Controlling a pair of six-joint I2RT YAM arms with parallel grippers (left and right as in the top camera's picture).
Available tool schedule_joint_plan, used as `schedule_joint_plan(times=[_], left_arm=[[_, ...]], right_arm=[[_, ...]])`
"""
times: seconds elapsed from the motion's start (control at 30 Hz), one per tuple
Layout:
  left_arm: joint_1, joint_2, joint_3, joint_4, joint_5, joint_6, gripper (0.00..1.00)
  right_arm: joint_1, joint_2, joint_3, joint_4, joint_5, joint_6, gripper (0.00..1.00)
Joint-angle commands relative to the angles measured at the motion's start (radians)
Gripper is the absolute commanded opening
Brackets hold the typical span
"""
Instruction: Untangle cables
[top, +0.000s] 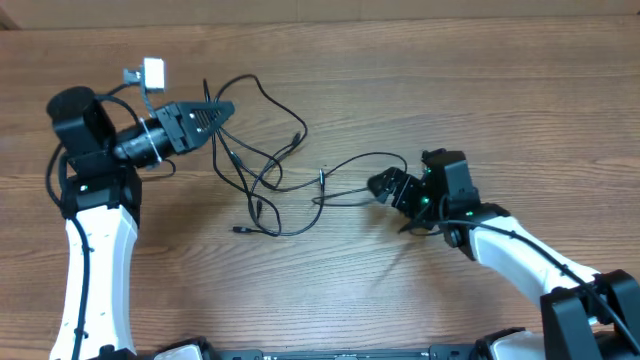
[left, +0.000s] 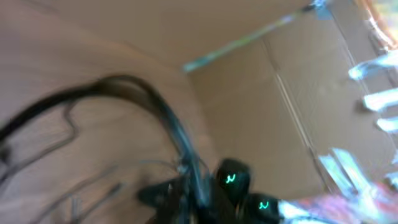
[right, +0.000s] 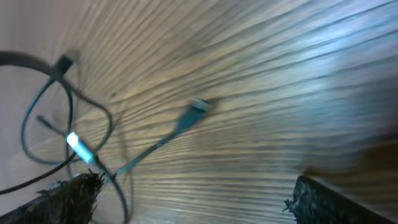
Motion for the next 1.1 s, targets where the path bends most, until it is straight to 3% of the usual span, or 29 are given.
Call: schedule_joint_plan(times=[0.0,0.1,0.23,0.47,0.63,0.83,1.07], left_arm=[[-0.008,-0.011,0.004,-0.187,-0.260,0.340,0.35],[-0.032,-0.011,0.004,-0.330,-0.475,0.409,0.64],[-0.073,-0.011,0.004,-0.430,-0.653,0.438,1.00],[-0.150,-0.011,0.004,-0.500,-0.917,0.459,1.00],[-0.159,-0.011,0.004,-0.537,-1.051,0.458,1.00],[-0.160,-0.011,0.004,-0.547,-1.057,0.458,1.00],[-0.160,-0.011,0.004,-0.548,-1.058,0.458,1.00]], right_arm=[[-0.023,-0.003,0.053,-0.064,0.045,-0.042,1.00],[-0.028,-0.003,0.070,-0.135,0.095,-0.043,1.00],[-0.028,-0.003,0.083,-0.190,0.138,-0.046,1.00],[-0.036,-0.003,0.097,-0.267,0.199,-0.044,1.00],[-0.086,-0.003,0.134,-0.418,0.278,-0.041,1.00],[-0.176,-0.003,0.156,-0.562,0.320,-0.042,1.00],[-0.242,-0.003,0.157,-0.617,0.318,-0.072,1.00]])
